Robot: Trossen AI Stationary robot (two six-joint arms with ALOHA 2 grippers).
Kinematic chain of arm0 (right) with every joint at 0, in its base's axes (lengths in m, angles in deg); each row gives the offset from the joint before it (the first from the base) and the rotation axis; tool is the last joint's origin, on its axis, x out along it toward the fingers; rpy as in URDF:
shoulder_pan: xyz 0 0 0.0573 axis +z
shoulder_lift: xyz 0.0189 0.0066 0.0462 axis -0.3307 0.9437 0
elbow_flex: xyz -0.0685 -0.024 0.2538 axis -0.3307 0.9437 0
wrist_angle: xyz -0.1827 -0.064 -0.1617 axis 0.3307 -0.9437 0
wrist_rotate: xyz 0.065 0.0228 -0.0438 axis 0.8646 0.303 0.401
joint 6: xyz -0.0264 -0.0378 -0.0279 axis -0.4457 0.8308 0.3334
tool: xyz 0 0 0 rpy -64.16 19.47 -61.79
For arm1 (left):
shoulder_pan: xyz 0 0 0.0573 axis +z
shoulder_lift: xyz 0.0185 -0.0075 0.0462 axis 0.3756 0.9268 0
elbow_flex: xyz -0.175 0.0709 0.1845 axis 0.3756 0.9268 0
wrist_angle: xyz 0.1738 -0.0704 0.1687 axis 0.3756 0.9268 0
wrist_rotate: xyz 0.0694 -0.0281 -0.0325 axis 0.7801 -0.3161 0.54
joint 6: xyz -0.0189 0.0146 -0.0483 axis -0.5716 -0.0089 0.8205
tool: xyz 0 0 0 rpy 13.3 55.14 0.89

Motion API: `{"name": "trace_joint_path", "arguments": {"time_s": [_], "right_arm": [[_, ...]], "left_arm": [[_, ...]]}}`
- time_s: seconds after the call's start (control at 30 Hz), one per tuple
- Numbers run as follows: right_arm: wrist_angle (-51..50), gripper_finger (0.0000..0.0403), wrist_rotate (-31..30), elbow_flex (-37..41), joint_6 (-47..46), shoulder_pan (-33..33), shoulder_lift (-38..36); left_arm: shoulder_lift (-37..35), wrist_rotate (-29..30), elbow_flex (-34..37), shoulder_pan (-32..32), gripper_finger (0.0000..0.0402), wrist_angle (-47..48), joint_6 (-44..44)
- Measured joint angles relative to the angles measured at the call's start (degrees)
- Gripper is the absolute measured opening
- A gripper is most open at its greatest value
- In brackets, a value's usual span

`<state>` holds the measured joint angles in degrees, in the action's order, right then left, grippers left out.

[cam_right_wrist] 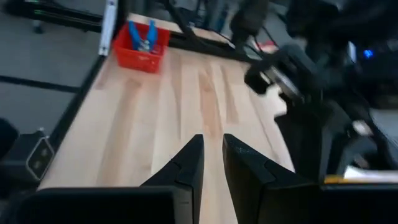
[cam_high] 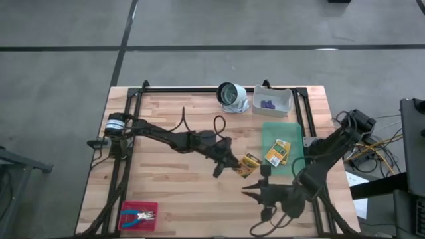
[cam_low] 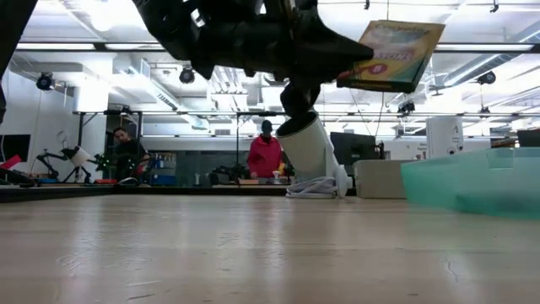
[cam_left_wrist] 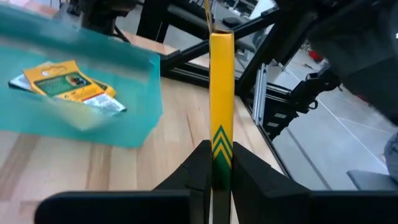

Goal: Pick & Place School Supplies
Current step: Put the crayon box into the green bin

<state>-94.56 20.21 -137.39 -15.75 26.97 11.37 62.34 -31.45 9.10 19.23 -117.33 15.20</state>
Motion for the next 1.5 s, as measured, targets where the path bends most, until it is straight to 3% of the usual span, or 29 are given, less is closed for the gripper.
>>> {"name": "trace_joint_path", "arguments": {"time_s": [0.33,0.53,0.73,1.1,1.5], "right_arm": [[6.2,0.0057,19.1,0.2,18.9,0.0,-6.9],[5.9,0.0057,18.8,0.4,22.7,0.0,-8.6],[5.8,0.0057,20.4,0.5,24.4,0.0,-9.1],[4.7,0.0057,21.7,0.7,24.5,0.2,-9.3],[4.3,0.0057,21.5,0.8,22.0,0.3,-9.3]], "left_arm": [[1.0,1.6,-2.9,0.1,0.0043,0.4,-4.0],[5.8,2.4,-6.7,0.2,0.0043,-0.2,-10.4],[13.3,2.6,-16.2,1.4,0.0043,-0.1,-14.1],[22.3,1.8,-39.5,5.3,0.0043,23.5,-19.2],[23.0,1.7,-41.3,4.6,0.0043,24.8,-22.6]]}}
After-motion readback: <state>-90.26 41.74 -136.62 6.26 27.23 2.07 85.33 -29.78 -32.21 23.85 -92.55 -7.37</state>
